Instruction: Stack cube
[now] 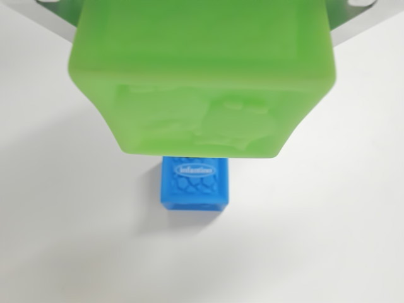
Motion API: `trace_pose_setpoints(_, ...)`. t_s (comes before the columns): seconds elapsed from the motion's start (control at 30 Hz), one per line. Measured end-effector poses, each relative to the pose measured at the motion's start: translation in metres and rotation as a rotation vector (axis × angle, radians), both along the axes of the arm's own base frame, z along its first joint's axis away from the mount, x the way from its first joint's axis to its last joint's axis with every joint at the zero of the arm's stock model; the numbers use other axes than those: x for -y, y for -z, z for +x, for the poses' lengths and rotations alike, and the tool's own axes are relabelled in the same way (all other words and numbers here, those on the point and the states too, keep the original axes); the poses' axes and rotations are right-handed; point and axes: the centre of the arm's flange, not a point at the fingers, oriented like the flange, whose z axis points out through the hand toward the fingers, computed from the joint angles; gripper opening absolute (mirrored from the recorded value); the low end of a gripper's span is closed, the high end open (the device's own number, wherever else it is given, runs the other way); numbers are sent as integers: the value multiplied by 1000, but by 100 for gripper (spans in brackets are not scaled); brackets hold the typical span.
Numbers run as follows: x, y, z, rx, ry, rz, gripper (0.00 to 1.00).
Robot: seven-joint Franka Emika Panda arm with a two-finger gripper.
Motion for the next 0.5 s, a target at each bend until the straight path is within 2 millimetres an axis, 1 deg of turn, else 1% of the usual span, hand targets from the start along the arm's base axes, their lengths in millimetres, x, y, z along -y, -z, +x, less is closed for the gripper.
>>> trace_pose_setpoints(0.07, 0, 3, 0, -2, 2, 0, 0)
trace_pose_setpoints(0.3, 0, 31, 1, -10, 5, -1, 0)
trace_pose_setpoints(0.5, 0, 48, 1, -7, 6, -1, 0)
